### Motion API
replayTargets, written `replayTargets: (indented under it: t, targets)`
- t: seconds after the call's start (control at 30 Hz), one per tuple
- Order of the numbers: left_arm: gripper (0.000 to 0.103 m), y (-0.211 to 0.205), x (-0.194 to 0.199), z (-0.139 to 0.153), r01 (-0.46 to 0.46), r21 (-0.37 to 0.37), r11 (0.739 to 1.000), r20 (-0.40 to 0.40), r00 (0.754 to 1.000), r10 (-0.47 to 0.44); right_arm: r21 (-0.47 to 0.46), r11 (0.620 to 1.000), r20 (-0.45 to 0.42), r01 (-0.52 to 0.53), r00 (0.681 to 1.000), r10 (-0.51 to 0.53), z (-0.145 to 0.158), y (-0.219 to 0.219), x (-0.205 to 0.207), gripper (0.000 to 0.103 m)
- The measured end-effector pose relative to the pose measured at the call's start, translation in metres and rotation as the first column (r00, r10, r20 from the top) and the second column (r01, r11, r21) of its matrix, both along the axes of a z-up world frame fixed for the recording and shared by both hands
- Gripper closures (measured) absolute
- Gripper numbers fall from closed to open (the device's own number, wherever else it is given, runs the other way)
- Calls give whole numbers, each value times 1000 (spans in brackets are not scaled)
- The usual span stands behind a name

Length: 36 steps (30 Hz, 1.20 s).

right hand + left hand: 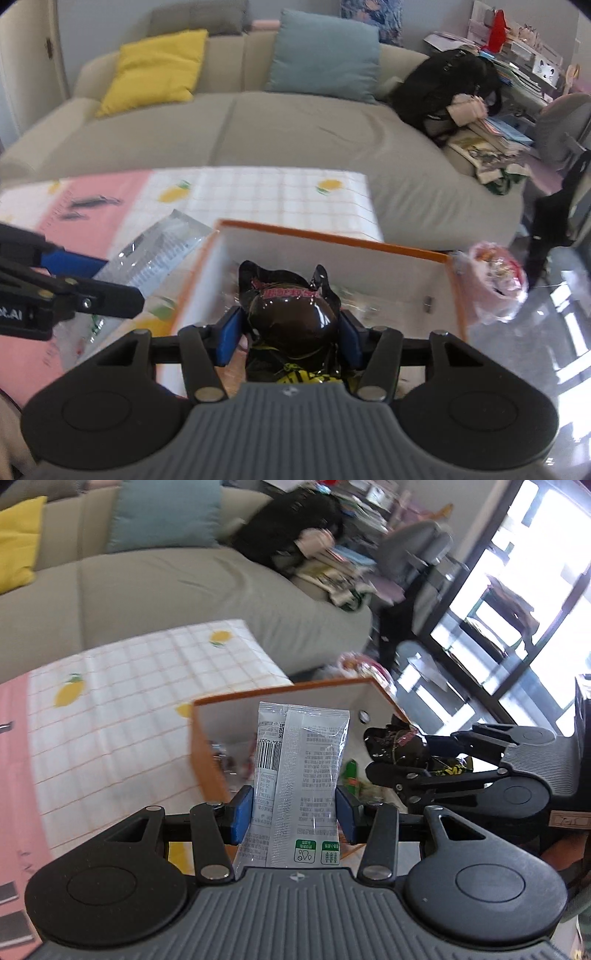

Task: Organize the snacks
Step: 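Carry the clear packet and black bag over the orange box and lower them, then open both tools to drop the packet and black bag into the box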

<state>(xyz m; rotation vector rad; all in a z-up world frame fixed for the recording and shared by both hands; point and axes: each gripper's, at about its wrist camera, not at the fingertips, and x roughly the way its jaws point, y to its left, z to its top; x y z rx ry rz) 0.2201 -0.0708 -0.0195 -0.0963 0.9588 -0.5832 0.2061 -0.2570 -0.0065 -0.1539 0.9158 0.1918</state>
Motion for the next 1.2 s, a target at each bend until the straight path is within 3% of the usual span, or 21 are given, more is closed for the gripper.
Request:
replayTargets:
  t: [0.3, 0.57, 0.73, 1.0, 1.2]
  targets:
    - [50, -56, 28, -31, 106, 57, 993, -60, 993, -103, -58, 998, -119, 26, 992, -33, -38, -35, 33, 47]
    - [49, -82, 46, -68, 164, 147, 975, -113, 983, -148, -172, 985, -210, -26, 978, -11, -82, -36, 65, 45]
    - [49, -90, 49, -83, 179, 243, 953, -109, 982, -157, -217, 975, -244, -40, 970, -15, -101, -36, 74, 43]
    - [47, -95, 50, -85, 180, 309, 934, -105, 982, -154, -236, 970, -302, -54, 953, -20, -119, -32, 81, 40]
    - [32, -92, 53, -77, 161, 301, 940, -88, 986, -140, -255, 966, -328, -49, 944, -38, -120, -29, 82, 36]
